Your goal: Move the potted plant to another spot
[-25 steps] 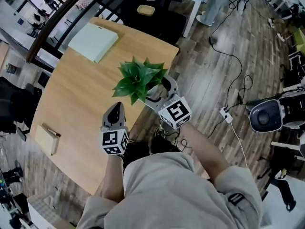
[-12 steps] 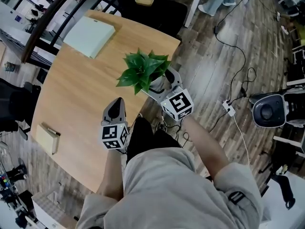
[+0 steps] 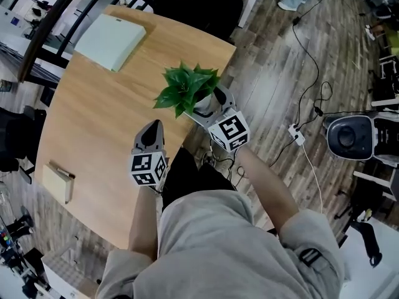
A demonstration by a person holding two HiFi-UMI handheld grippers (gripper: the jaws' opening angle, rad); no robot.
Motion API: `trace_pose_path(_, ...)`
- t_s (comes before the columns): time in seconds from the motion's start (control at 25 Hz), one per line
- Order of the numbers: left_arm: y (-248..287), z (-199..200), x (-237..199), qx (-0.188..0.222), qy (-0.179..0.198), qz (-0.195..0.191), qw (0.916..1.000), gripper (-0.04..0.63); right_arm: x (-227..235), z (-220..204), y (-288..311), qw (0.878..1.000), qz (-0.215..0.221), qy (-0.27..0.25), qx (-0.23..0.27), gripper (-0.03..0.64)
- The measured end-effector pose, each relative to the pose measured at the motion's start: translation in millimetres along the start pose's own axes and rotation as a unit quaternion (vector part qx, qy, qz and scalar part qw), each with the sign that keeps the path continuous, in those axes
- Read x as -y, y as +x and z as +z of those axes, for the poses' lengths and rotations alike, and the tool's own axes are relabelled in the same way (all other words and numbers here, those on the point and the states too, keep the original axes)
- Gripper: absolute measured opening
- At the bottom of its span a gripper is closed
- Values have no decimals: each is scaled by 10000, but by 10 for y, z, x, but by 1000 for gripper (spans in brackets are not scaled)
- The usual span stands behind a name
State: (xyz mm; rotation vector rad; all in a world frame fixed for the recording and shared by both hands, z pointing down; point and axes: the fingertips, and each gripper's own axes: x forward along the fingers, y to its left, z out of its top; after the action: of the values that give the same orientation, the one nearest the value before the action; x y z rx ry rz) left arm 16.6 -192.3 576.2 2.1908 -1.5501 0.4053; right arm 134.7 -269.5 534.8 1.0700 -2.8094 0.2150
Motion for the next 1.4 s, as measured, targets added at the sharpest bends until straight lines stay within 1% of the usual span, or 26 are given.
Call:
trace_pose_path(0.08, 32, -18, -35, -14, -84, 20, 10000, 12, 38, -95, 39, 10000, -15, 35, -84, 460)
trace_pose_path(0.24, 65, -129, -73, -156, -85, 42, 9998, 11, 88, -266, 133, 9998, -31, 85, -200, 460)
trace_pose_path(0.48, 125, -285, -189, -341, -327, 62, 9989, 11, 24, -526, 315, 9990, 41, 121, -440, 460)
trace_pose_path(1.0, 68, -496, -381, -638, -419, 135, 9970, 11, -62, -1055, 611, 9963, 46, 233, -828, 460)
trace_pose_path(1.4, 144, -549, -369, -741, -546, 76, 9957, 11, -84, -1241, 642, 9948, -7, 287, -974, 462)
